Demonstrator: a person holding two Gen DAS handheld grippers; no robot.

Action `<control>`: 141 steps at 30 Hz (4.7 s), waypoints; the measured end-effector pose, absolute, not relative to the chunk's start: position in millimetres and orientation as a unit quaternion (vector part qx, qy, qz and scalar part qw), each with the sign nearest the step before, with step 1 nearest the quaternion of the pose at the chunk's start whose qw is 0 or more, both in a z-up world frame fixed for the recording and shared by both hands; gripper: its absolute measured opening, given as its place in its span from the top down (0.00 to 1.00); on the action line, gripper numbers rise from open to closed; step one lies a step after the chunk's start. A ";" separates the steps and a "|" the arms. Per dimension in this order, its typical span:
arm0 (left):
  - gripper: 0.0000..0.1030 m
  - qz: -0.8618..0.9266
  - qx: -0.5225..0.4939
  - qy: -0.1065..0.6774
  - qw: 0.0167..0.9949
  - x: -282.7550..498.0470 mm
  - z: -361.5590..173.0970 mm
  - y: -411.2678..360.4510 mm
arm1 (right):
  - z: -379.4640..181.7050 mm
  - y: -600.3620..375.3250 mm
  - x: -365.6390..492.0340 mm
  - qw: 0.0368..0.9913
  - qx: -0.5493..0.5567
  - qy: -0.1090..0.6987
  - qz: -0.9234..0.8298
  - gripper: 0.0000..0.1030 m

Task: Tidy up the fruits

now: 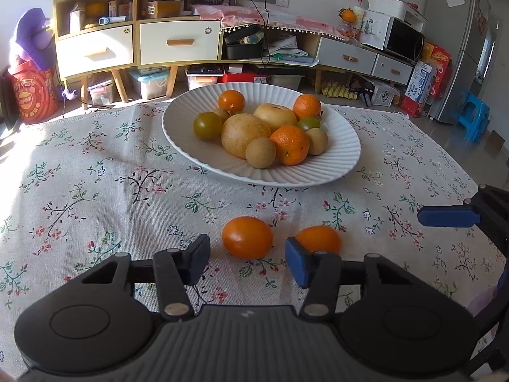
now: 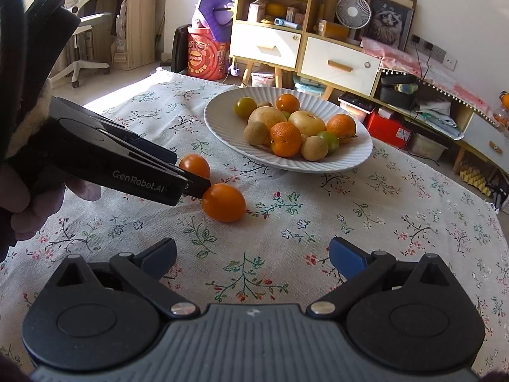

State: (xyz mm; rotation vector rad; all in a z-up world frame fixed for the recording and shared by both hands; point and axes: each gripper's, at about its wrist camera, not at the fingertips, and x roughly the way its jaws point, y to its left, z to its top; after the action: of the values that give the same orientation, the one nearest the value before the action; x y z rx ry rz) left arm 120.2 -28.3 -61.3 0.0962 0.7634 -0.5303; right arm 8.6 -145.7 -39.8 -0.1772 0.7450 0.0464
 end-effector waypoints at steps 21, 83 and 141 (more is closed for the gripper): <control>0.76 -0.226 0.054 0.381 0.895 119.4 -46.8 -8.4 | -49.0 -133.8 45.2 0.923 -0.061 0.379 0.032 0.28; 0.76 -0.248 0.049 0.349 0.902 166.3 -28.0 -34.3 | -8.9 -188.0 84.1 0.942 0.028 0.334 -0.033 0.66; 0.08 -0.197 0.023 0.382 0.903 82.9 -4.7 14.1 | 17.2 -175.9 23.2 0.926 -0.001 0.368 -0.082 0.09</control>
State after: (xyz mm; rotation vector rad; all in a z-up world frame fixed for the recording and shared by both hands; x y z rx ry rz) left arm 82.9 14.1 -4.7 0.0466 0.7902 -0.4064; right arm 23.2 -175.9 17.2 -0.0011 0.7539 -0.1683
